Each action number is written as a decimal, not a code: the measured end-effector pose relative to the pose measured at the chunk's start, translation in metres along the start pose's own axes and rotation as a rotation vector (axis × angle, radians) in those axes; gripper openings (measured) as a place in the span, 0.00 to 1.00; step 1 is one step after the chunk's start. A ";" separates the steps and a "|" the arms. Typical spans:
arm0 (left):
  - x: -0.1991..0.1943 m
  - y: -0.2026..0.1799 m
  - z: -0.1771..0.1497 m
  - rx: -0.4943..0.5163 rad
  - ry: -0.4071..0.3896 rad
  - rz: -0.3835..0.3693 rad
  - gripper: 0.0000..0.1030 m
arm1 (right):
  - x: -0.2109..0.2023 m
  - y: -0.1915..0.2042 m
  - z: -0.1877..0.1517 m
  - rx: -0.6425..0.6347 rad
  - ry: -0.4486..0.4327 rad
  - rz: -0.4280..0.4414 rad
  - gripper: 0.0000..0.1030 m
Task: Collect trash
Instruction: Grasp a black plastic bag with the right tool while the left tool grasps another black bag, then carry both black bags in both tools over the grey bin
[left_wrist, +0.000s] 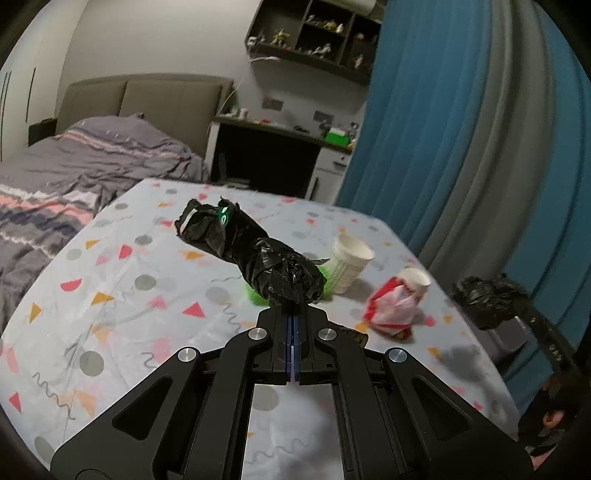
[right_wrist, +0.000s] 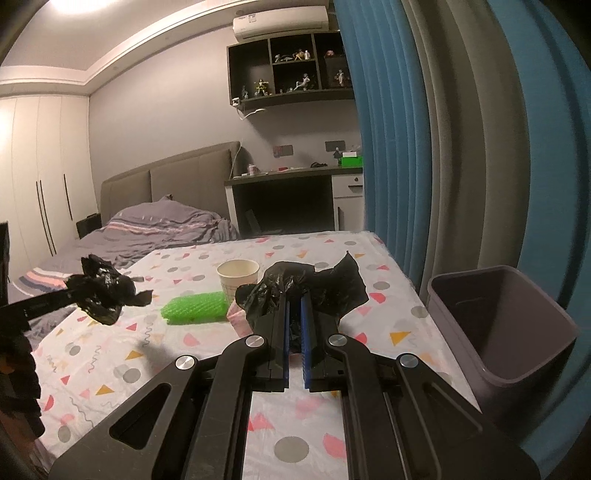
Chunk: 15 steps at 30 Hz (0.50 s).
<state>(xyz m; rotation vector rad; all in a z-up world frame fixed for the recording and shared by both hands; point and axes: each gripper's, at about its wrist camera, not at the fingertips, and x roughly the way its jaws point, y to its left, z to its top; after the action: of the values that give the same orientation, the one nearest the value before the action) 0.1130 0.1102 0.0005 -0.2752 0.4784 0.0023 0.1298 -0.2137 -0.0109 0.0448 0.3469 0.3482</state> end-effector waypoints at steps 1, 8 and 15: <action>-0.003 -0.004 0.001 0.006 -0.010 -0.007 0.00 | -0.002 -0.001 0.000 0.000 -0.003 -0.001 0.06; -0.012 -0.034 0.005 0.051 -0.047 -0.057 0.00 | -0.014 -0.013 0.001 0.012 -0.028 -0.016 0.06; -0.006 -0.072 0.011 0.101 -0.055 -0.116 0.00 | -0.025 -0.034 0.004 0.028 -0.051 -0.053 0.06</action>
<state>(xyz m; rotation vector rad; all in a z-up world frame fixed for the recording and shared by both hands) 0.1169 0.0445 0.0315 -0.2030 0.4061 -0.1263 0.1199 -0.2547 -0.0028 0.0718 0.3015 0.2891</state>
